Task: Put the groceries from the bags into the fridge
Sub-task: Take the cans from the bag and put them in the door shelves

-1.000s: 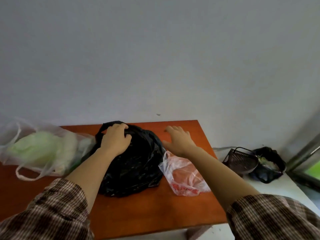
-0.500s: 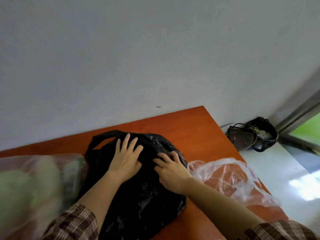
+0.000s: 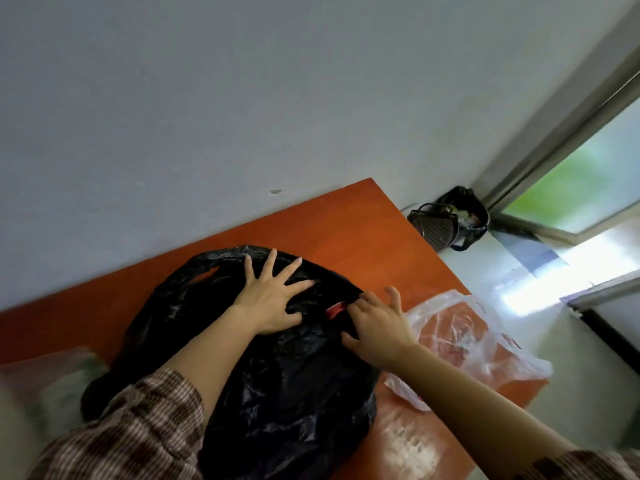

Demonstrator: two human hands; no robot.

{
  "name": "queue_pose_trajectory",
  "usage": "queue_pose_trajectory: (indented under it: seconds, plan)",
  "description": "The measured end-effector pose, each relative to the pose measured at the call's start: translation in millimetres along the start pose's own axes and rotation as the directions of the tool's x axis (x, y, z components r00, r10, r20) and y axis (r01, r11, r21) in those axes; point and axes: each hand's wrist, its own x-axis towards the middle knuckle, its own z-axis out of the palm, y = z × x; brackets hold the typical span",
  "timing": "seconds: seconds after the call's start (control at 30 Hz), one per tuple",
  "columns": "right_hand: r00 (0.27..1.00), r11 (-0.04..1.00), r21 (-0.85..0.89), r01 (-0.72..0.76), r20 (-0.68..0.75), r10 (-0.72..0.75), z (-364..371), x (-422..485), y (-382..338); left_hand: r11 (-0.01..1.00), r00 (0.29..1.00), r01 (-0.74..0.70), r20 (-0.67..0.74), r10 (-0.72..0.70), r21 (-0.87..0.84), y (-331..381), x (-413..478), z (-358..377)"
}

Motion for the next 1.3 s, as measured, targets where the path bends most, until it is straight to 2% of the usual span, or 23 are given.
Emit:
queue_pose_trajectory:
  seconds: [0.13,0.27,0.47,0.57,0.63,0.7,0.77,0.8,0.83,0.87,0.9,0.93,1.07,1.17,1.23,1.3]
  plan:
    - [0.996,0.996,0.053,-0.075,0.045,0.073,0.7,2.8,-9.1,0.98,0.993,0.065,0.109,-0.045,-0.188,8.9,9.7,14.7]
    - [0.999,0.997,0.081,-0.021,0.048,0.018,6.2,-8.0,-7.9,0.942,0.984,0.096,0.172,-0.042,-0.321,14.2,8.7,28.1]
    - [0.977,0.979,0.108,0.173,-0.145,-0.157,24.1,-37.5,4.9,0.923,0.98,0.087,0.198,-0.012,-0.375,11.6,7.0,38.4]
    - [0.906,0.928,0.03,0.372,-0.226,-0.357,31.5,-40.8,13.1,0.922,0.982,0.073,0.191,0.001,-0.381,12.0,6.2,38.2]
    - [0.838,0.856,-0.043,0.515,-0.181,-0.514,28.8,-39.9,13.1,0.923,0.981,0.066,0.193,0.009,-0.379,11.0,4.9,38.4]
    - [0.808,0.811,-0.034,0.583,-0.08,-0.584,25.7,-39.4,10.1,0.919,0.981,0.067,0.195,0.011,-0.388,10.0,3.8,39.4]
    - [0.887,0.879,0.125,0.461,-0.026,-0.461,17.8,-37.9,3.7,0.916,0.984,0.066,0.18,0.007,-0.396,10.2,3.0,41.2]
    - [0.952,0.917,0.258,0.304,-0.042,-0.304,13.3,-36.0,0.6,0.917,0.985,0.063,0.17,0.005,-0.393,10.7,2.4,42.5]
    - [0.994,0.9,0.424,0.103,-0.01,-0.108,10.2,-32.0,-1.8,0.92,0.987,0.06,0.163,0.004,-0.387,10.9,1.5,43.9]
    - [0.996,0.83,0.549,-0.094,0.046,0.082,8.3,-26.8,-4.7,0.923,0.987,0.057,0.161,0.006,-0.382,11.1,0.5,45.0]
    - [0.973,0.767,0.601,-0.225,0.095,0.211,6.8,-21.3,-8.4,0.924,0.986,0.053,0.164,0.011,-0.378,11.1,-0.3,45.9]
    - [0.955,0.753,0.593,-0.286,0.116,0.272,5.3,-15.6,-13.3,0.926,0.985,0.049,0.169,0.016,-0.374,11.0,-1.1,46.2]
    - [0.921,0.805,0.45,-0.386,0.243,0.306,4.3,2.9,-38.9,0.932,0.984,0.053,0.177,0.012,-0.36,9.7,-1.0,44.9]
    - [0.901,0.83,0.366,-0.42,0.275,0.335,10.5,9.8,-49.6,0.929,0.984,0.058,0.177,0.008,-0.365,10.0,-1.4,44.0]
    - [0.885,0.798,0.394,-0.456,0.293,0.361,14.5,10.8,-50.1,0.926,0.984,0.064,0.18,0.004,-0.371,9.9,-1.5,43.6]
    - [0.865,0.704,0.502,-0.502,0.315,0.391,13.0,8.6,-46.7,0.924,0.98,0.075,0.2,0.001,-0.374,9.7,-0.7,42.1]
